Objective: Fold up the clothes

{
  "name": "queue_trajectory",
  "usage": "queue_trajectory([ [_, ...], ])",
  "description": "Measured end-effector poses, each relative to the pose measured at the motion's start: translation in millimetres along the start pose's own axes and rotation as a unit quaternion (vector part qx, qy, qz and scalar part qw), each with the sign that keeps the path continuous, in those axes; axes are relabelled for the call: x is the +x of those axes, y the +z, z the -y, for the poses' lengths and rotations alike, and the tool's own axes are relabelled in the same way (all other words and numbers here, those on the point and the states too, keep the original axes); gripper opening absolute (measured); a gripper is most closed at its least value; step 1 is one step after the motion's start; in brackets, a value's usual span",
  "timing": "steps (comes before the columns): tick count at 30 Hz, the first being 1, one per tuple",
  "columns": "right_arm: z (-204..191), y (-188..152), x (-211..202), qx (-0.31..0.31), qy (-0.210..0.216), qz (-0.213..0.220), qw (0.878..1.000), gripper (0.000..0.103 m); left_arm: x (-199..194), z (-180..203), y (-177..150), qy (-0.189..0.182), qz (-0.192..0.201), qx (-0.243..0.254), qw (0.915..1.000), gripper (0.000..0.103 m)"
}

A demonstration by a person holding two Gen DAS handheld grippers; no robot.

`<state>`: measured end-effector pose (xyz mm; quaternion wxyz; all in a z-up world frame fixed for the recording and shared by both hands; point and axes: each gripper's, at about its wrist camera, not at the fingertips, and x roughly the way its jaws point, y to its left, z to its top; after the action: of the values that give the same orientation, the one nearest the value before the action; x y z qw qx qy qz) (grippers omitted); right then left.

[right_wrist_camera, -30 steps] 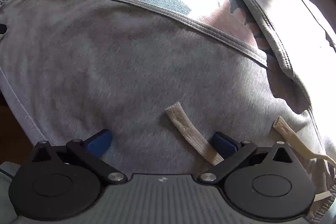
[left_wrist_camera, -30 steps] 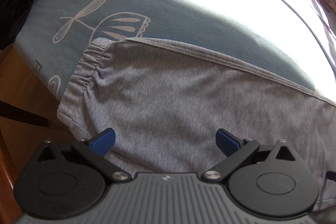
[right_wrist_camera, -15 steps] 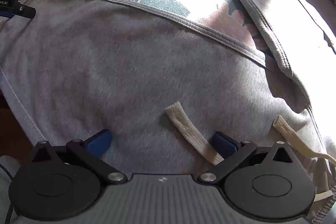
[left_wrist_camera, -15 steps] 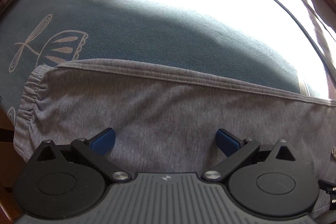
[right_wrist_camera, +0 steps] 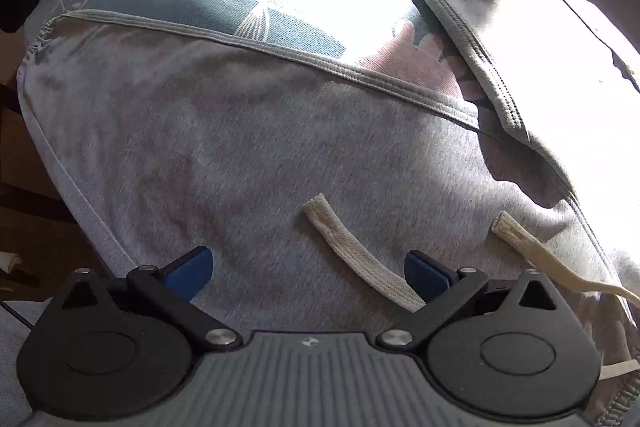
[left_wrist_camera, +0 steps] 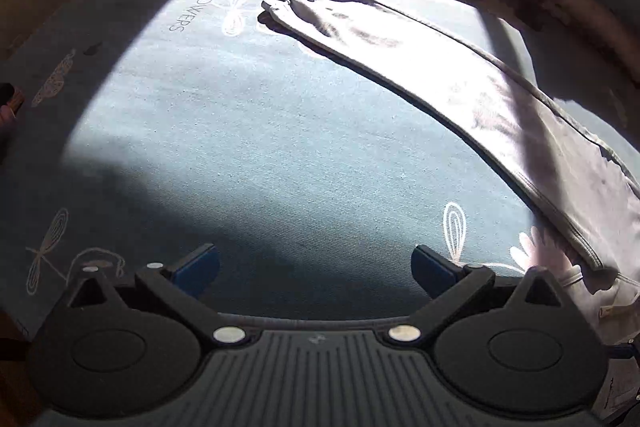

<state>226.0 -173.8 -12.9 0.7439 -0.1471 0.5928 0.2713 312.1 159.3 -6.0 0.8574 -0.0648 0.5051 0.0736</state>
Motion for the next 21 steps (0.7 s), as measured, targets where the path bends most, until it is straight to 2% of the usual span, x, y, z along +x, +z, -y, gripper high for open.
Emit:
queue_trajectory([
  [1, -1, 15, 3, 0.005, -0.005, 0.013, 1.0, 0.103, 0, 7, 7, 0.0, 0.009, 0.009, 0.9999, 0.101],
  [5, 2, 41, 14, 0.023, -0.021, 0.071, 0.997, 0.103, 13, 26, 39, -0.011, 0.04, 0.038, 0.9984, 0.101],
  [9, 14, 47, 0, 0.063, -0.032, 0.12, 0.99, 0.103, 42, 31, 88, -0.047, 0.081, 0.075, 0.9928, 0.101],
  [12, 22, 55, -9, 0.101, -0.04, 0.15, 0.983, 0.103, 71, 28, 129, -0.061, 0.106, 0.101, 0.9872, 0.101],
  [16, 27, 74, -8, 0.161, -0.052, 0.164, 0.972, 0.103, 132, 14, 179, -0.061, 0.107, 0.127, 0.9841, 0.101],
  [21, 24, 104, 0, 0.219, -0.051, 0.17, 0.959, 0.103, 203, -7, 210, -0.063, 0.086, 0.119, 0.9872, 0.101],
])
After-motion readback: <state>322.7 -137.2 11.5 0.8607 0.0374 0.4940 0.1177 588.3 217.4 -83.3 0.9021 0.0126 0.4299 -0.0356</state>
